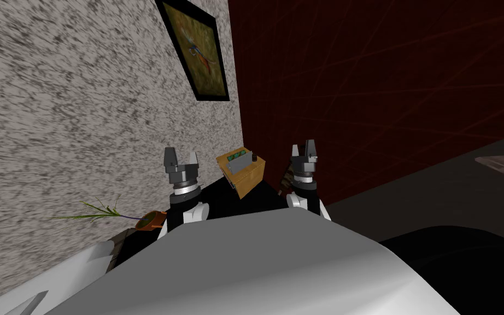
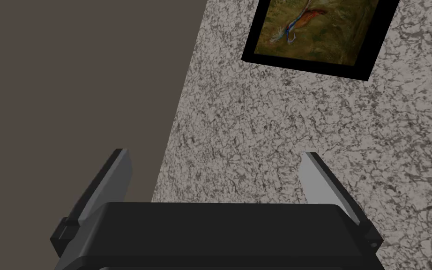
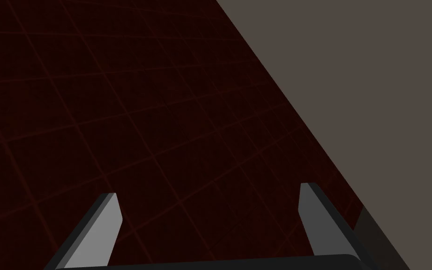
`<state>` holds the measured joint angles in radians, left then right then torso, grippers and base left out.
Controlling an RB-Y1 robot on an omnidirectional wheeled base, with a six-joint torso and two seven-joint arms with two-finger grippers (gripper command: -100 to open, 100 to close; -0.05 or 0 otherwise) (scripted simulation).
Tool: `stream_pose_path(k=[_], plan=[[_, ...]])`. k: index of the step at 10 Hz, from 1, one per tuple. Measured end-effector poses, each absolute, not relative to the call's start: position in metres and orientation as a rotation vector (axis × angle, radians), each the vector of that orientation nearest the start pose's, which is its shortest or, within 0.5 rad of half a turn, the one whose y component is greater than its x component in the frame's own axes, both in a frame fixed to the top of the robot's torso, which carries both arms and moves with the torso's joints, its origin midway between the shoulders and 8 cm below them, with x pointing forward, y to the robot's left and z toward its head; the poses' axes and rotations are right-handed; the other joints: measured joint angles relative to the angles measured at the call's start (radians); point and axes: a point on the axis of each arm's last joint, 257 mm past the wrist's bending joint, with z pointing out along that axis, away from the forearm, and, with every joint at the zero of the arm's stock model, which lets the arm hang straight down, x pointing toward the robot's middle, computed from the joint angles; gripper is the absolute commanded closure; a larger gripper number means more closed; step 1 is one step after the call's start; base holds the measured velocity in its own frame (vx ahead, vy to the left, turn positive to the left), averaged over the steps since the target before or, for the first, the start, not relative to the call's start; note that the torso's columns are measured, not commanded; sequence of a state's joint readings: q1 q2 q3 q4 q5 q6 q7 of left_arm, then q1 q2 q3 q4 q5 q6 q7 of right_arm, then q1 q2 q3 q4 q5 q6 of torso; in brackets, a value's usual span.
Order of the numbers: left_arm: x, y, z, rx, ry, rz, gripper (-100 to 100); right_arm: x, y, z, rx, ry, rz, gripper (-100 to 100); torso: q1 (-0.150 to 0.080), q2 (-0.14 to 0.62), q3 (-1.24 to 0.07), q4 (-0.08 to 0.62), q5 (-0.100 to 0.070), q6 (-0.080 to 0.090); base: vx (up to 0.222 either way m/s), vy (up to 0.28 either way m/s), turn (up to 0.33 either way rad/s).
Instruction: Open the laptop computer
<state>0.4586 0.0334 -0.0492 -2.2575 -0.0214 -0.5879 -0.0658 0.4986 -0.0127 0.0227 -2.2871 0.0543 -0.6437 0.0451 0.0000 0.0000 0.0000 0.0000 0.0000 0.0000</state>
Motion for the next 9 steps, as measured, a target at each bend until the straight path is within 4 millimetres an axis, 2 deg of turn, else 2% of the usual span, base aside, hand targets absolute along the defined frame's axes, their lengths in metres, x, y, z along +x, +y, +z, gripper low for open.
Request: stream_pose_path(k=[2, 9], plan=[[0.3380, 0.2502, 0.0427, -0.520, 0.594, -1.316, 0, 0.3184, -0.2570, 0.0524, 0.478, 0.558, 1.285, 0, 0.000, 0.104, -0.209, 0.105, 0.000, 0.000, 0.000, 0.000, 0.000], [0.3379, 0.2502, 0.0428, -0.519, 0.594, -1.316, 0, 0.3183, -0.2570, 0.0526, 0.477, 0.558, 1.285, 0, 0.000, 0.618, -1.234, 0.617, 0.000, 0.000, 0.000, 0.000, 0.000]])
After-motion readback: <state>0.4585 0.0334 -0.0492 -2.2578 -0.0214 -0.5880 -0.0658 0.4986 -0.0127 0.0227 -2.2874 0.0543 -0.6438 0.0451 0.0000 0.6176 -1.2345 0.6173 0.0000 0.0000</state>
